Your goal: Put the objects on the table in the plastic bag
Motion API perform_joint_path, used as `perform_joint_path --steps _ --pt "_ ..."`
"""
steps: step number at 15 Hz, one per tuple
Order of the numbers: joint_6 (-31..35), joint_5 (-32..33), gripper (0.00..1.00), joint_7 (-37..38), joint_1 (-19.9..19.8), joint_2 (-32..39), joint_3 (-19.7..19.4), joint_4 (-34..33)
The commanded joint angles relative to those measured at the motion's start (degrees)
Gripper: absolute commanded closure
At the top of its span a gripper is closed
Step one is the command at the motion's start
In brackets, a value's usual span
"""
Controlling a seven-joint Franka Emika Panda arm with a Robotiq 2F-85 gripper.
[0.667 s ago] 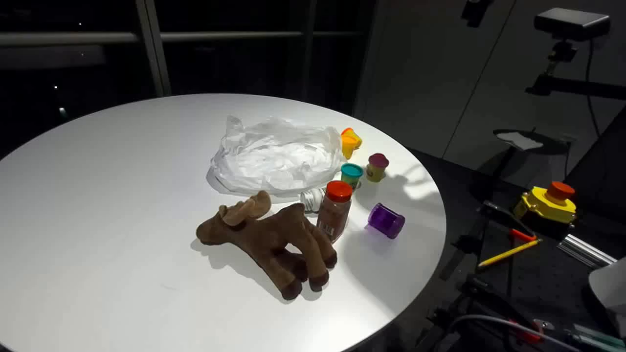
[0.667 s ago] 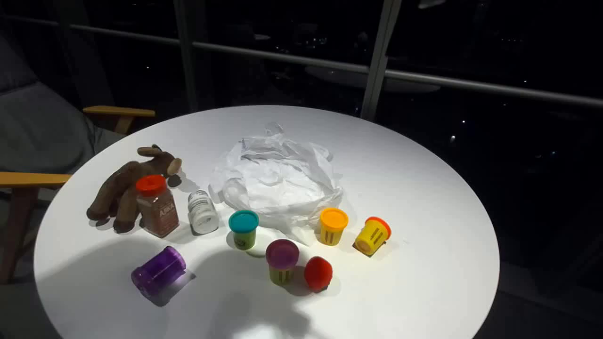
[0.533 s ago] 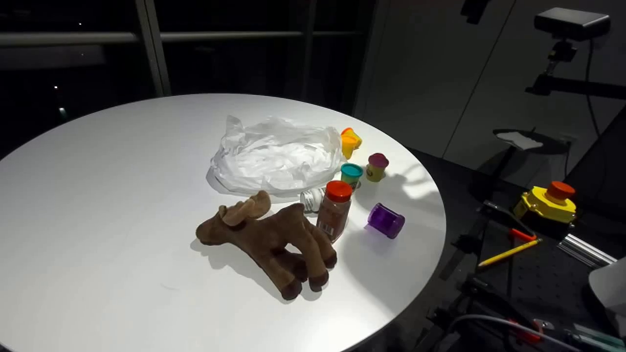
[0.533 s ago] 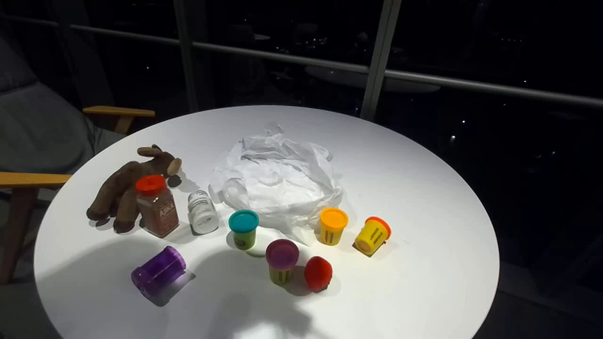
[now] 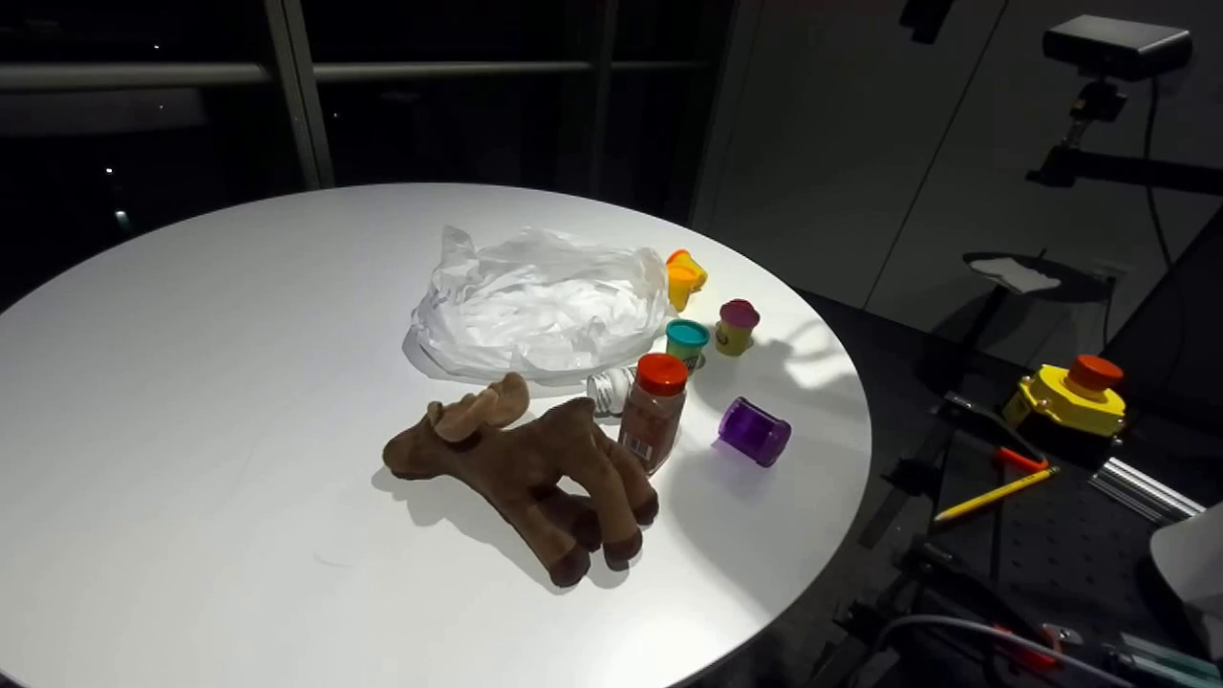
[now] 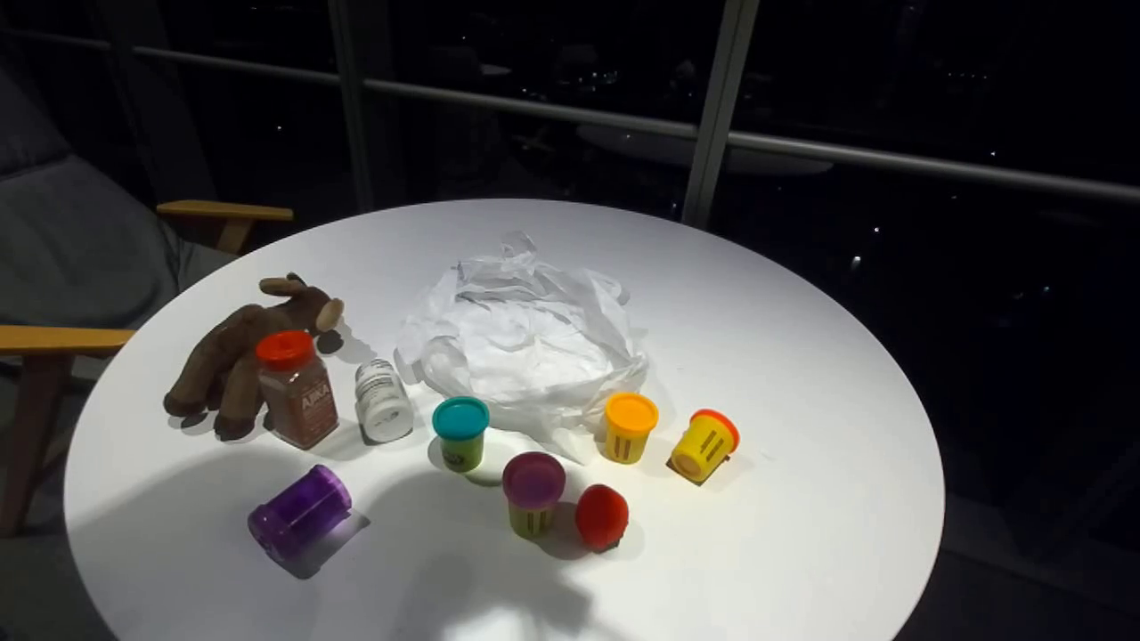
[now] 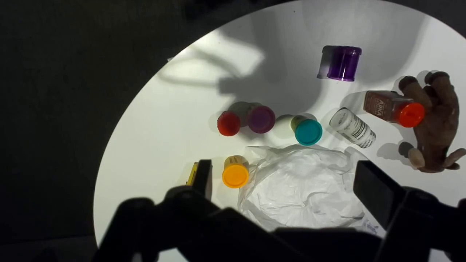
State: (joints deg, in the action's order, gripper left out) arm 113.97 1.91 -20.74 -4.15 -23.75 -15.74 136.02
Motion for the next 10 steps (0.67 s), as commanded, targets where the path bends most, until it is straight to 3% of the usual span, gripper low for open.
perform_joint_path --steps 1,10 --pt "-0.12 -0.43 0.0 -0.34 -1.0 0.13 0.91 -0.09" --pt "-0.02 -0.75 0.0 -0.02 -0.61 1.71 1.16 -1.37"
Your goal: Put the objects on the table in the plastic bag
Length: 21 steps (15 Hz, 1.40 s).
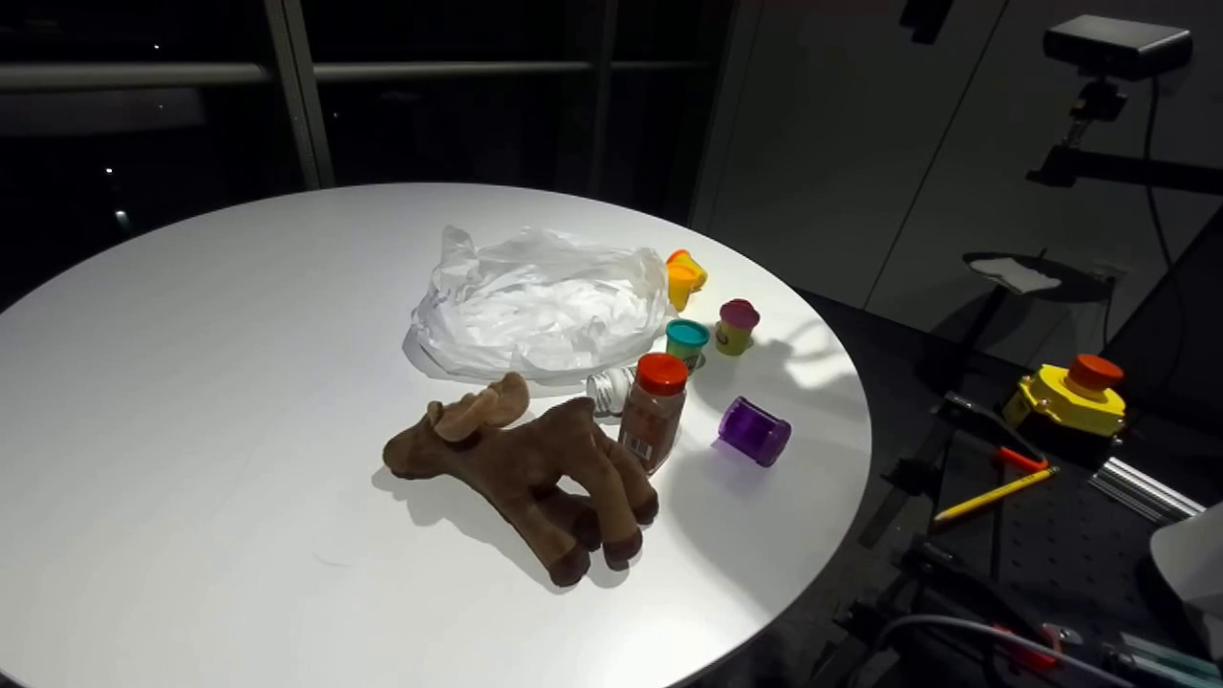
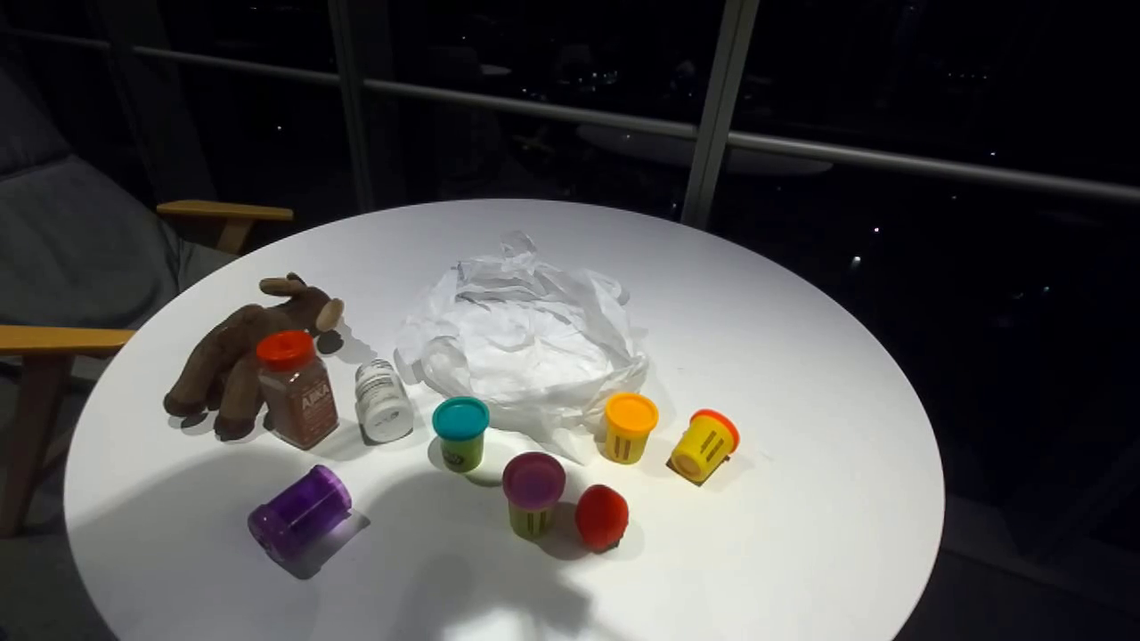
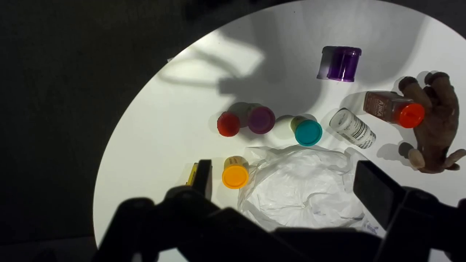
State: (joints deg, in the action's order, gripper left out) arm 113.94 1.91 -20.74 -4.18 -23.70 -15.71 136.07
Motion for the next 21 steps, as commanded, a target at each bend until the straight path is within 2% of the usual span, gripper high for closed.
perform_joint_path --steps 1,3,8,14,19,21 --pt "0.47 -0.81 0.0 0.2 -0.3 3.61 1.38 -2.63" --pt "1.4 -1.61 0.0 -0.13 0.21 8.79 1.41 -5.34" --pt "11.43 -5.49 0.0 -0.29 -0.86 24.33 1.69 -12.66" --pt "22.24 -13.42 0.0 -1.05 -5.58 41.06 4.88 -20.4" --pt "29.08 -13.96 0.0 -1.06 -9.37 48.61 9.36 -22.55" --pt "31.5 -12.72 0.0 -0.24 -10.33 51.14 10.01 -23.56"
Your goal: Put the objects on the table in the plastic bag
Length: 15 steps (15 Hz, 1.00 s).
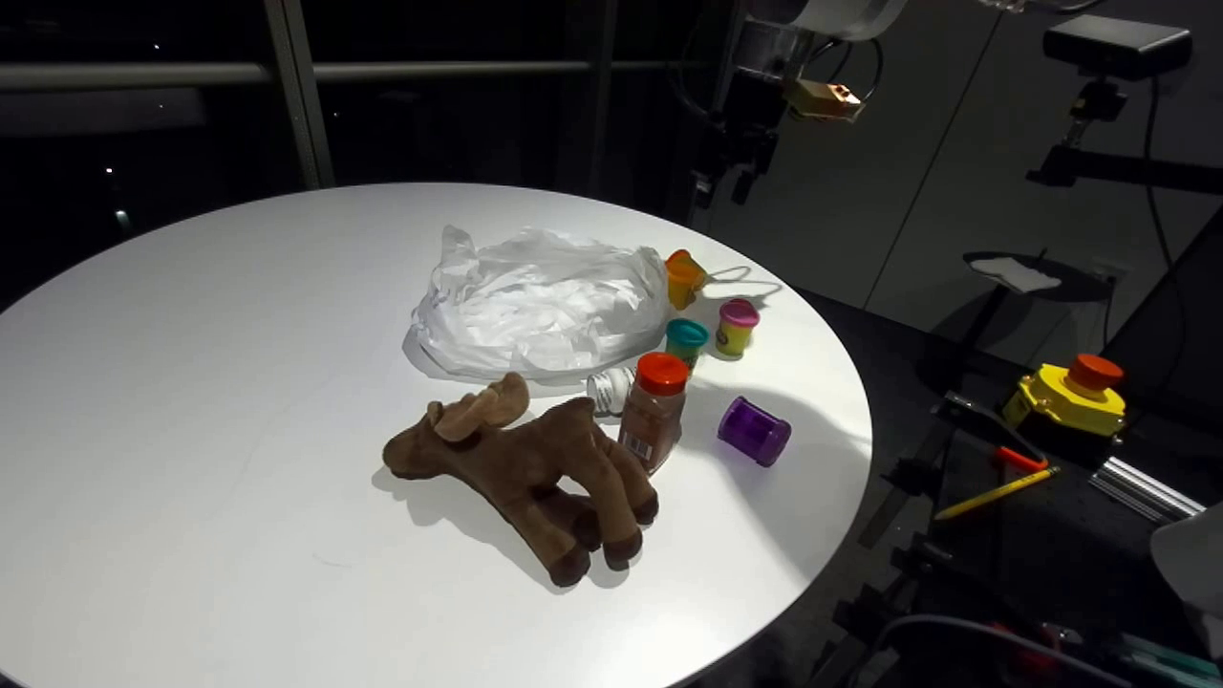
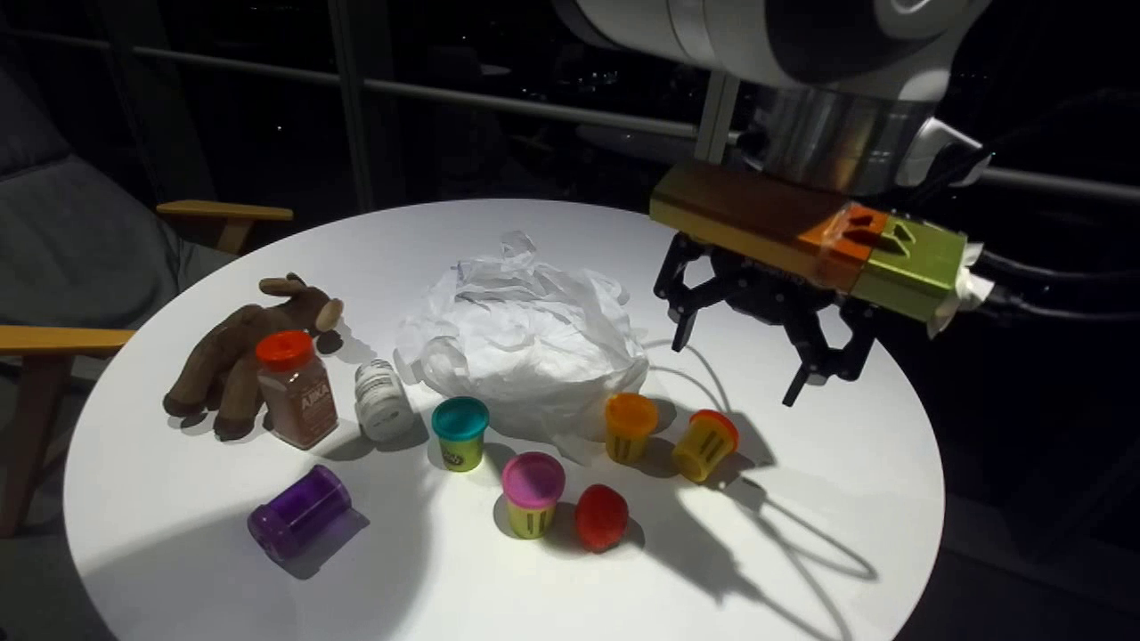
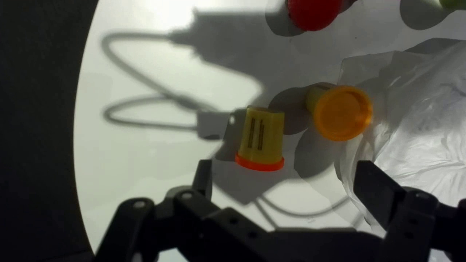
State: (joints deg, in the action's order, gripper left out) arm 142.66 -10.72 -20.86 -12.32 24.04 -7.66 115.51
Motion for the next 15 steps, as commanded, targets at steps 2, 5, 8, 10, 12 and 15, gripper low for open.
perform_joint_path --steps 2,5,8,10,12,15 --pt "5.1 0.27 0.0 -0.15 -3.19 5.58 2.64 -3.96" --pt "6.33 0.91 0.0 0.74 -4.48 8.87 2.85 -6.32" --pt "4.77 0.29 0.0 0.56 -6.18 11.57 4.13 -9.35" --pt "3.18 0.2 0.0 0.77 -6.81 12.98 4.88 -11.04" --pt "1.39 0.18 0.0 0.76 -7.19 14.28 5.65 -12.38" --pt "-1.79 -0.82 0.0 -0.35 -7.76 14.83 7.79 -12.7"
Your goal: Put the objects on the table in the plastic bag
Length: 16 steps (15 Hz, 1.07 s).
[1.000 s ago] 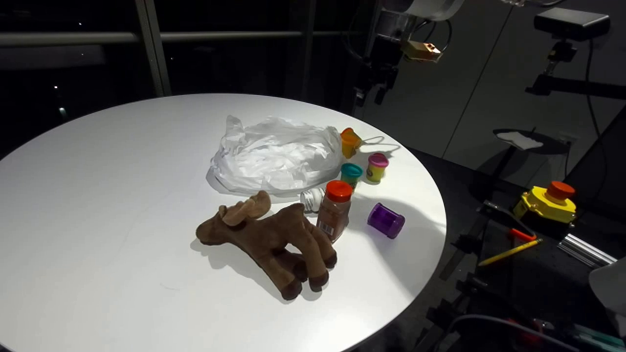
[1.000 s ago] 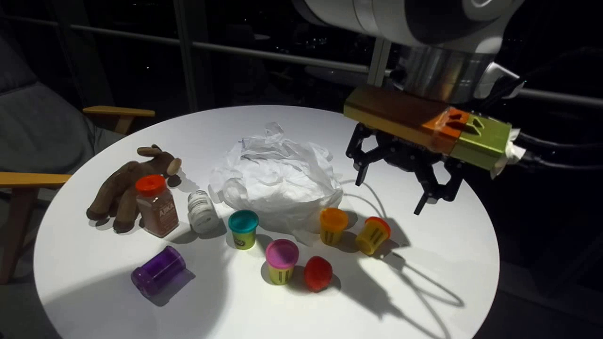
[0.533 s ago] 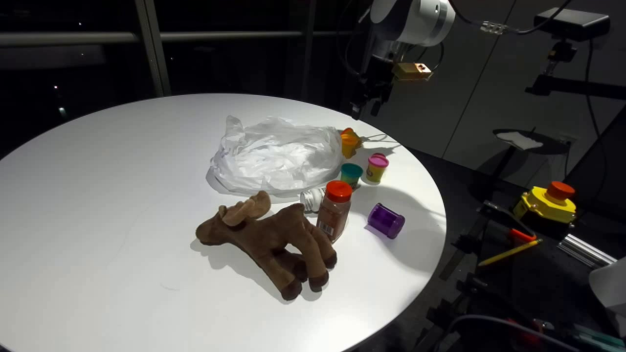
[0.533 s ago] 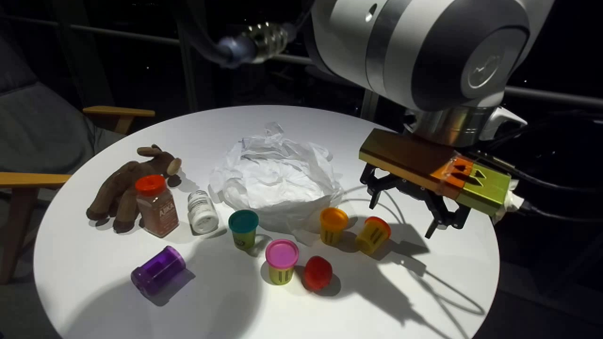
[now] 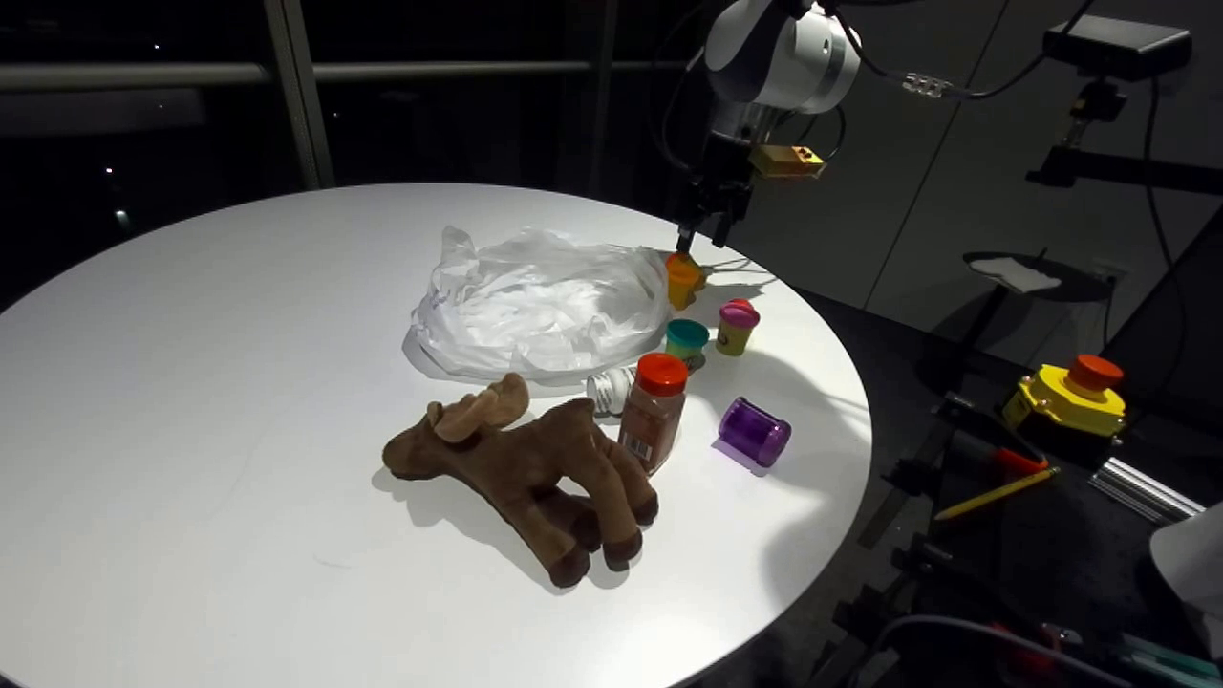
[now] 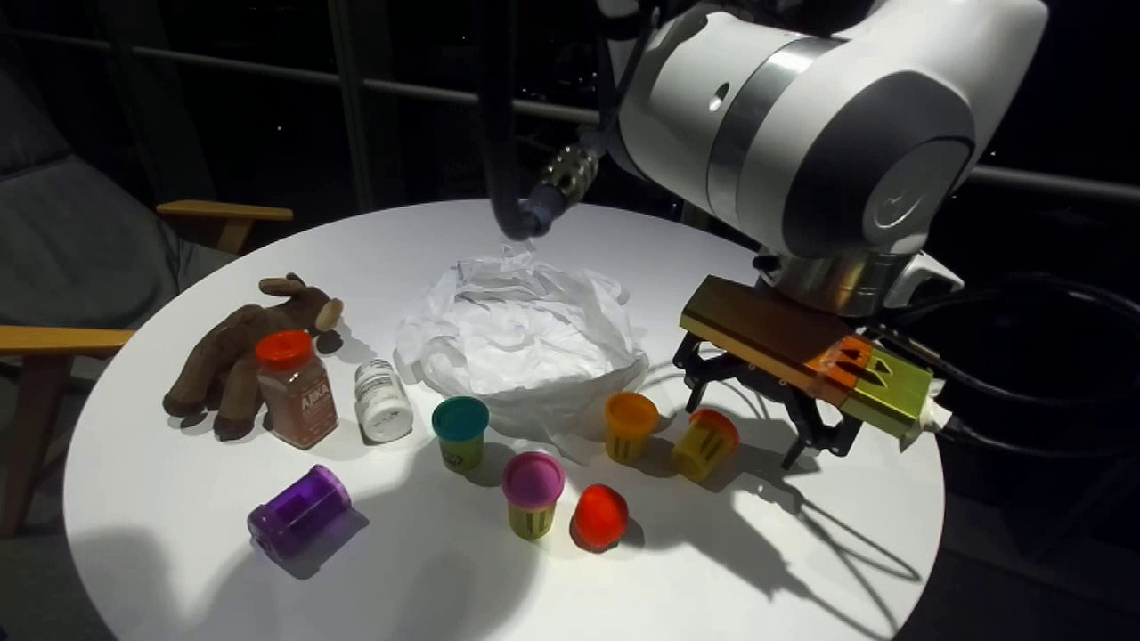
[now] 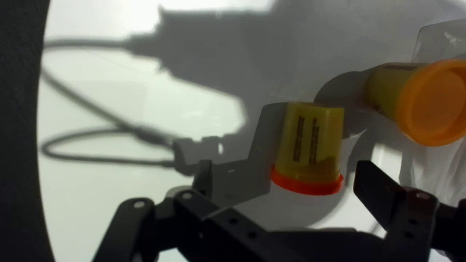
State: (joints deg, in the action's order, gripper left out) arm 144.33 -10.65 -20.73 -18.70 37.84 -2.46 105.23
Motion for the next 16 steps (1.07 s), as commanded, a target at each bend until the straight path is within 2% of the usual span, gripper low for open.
perform_joint_path --steps 1,10,11,12,14,16 --pt "-4.2 -1.15 0.0 -0.71 -1.45 1.16 3.22 -2.38" --pt "-2.73 1.09 0.0 1.27 0.48 5.0 2.7 -3.68" --pt "-1.92 1.04 0.05 1.2 0.43 5.32 2.79 -4.0" --pt "-1.33 0.94 0.27 1.12 0.33 5.53 2.93 -4.21" --pt "0.57 0.99 0.3 0.99 0.3 5.47 3.07 -4.34" --pt "2.69 1.13 0.48 1.27 0.31 5.12 2.9 -4.35"
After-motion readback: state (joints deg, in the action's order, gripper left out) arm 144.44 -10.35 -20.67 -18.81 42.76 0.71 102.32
